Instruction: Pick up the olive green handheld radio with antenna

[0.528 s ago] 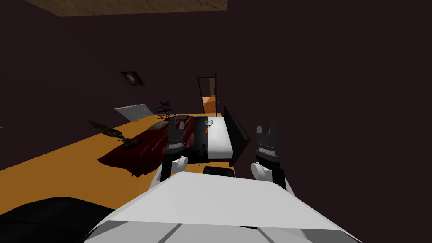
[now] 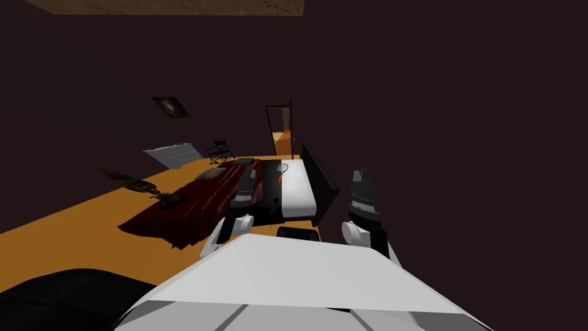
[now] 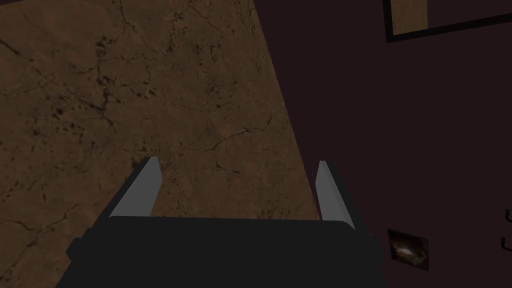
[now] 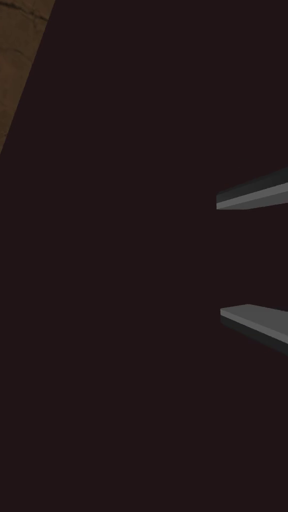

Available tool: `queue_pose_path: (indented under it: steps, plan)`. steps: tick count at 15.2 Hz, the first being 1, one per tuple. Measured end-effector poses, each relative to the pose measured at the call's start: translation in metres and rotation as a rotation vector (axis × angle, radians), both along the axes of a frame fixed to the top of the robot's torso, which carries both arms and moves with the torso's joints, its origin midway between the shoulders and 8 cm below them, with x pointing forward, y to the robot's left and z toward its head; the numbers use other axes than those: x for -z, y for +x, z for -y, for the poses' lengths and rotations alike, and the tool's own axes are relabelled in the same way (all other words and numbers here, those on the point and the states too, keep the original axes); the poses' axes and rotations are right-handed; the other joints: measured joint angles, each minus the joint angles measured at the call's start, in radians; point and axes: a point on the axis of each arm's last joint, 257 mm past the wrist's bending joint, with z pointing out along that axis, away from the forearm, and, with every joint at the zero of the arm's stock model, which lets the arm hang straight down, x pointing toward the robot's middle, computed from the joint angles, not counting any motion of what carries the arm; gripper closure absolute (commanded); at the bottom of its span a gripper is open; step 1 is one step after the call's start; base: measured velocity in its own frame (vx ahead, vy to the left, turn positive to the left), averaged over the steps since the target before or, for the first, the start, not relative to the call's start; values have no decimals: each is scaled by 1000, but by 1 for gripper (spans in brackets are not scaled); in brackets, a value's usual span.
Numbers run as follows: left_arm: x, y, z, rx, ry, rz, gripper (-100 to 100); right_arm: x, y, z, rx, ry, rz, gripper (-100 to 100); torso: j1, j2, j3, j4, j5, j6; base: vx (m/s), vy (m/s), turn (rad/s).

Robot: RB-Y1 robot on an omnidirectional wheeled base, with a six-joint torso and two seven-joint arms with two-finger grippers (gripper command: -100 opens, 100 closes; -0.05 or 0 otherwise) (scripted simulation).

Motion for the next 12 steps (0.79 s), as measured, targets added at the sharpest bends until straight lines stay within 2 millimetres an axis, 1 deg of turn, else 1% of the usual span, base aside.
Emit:
queue_pose_path:
  steps: [2,5,6,9,10,12]
  plan:
    - [22,8,1,-3,16,-61,-100,0,0,0,0,0,0,0,0,0,0,0,0,0,22,32,-88]
    - [44,19,1,-7,40,-133,-100,0,0,0,0,0,0,0,0,0,0,0,0,0,20,32,-80]
    - [56,23,2,-9,46,-166,-100,0,0,0,0,0,0,0,0,0,0,0,0,0,22,31,-91]
    - [85,32,-1,-17,68,-253,-100,0,0,0,0,0,0,0,-1,0,0,0,0,0,16,29,-81]
    - [90,35,-1,-20,73,-271,-100,0,0,0,0,0,0,0,-1,0,0,0,0,0,18,24,-80]
    - [109,37,-4,-25,86,-328,-100,0,0,0,0,0,0,0,-1,0,0,0,0,0,22,30,-107]
